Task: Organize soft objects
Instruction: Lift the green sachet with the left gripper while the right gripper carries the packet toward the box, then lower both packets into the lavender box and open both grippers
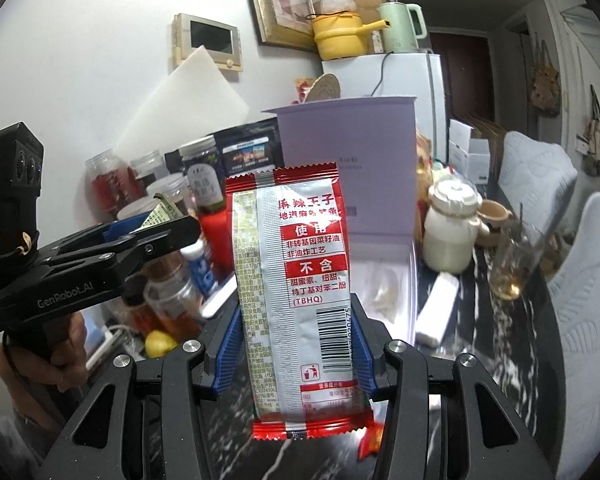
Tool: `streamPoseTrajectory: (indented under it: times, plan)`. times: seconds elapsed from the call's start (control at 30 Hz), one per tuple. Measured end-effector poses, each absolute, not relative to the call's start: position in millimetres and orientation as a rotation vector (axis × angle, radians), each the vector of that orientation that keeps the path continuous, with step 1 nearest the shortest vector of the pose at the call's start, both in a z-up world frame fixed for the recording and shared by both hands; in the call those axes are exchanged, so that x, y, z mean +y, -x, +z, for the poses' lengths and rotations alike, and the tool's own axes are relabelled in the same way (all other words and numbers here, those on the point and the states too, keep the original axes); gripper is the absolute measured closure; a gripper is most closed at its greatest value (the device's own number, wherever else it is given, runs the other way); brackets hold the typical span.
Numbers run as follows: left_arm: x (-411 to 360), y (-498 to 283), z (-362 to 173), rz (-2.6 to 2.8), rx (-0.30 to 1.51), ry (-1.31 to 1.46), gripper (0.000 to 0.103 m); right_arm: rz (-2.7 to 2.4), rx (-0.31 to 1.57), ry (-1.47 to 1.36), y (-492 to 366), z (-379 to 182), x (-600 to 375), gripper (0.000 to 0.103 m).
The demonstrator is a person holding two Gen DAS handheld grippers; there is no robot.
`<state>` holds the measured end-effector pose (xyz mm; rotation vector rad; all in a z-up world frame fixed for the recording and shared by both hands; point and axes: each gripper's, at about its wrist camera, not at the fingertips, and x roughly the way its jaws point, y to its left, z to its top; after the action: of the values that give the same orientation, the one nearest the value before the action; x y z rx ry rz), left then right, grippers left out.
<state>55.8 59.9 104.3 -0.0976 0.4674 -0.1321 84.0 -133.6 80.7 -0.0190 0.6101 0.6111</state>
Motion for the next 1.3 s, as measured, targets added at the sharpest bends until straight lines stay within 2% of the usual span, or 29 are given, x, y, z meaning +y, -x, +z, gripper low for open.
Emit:
streamPoseTrajectory:
  times: [0.8, 0.97, 1.3]
  plan:
    - [57.7, -192.5, 91.4, -0.085, 0.5, 0.11, 0.039, 0.589, 0.582, -0.019, -225.8, 78.7, -127.2, 0.055]
    - [53.9, -210.5, 75.9, -0.08, 0.54, 0.087, 0.039, 0.578, 0.58, -0.033, -242.4, 65.9, -125.8, 0.055]
    - [48.6, -244.8, 39.1, -0.016, 0.637, 0.047, 0.039, 0.531, 0.694, -0.035, -277.8, 25.9, -130.0, 0.055]
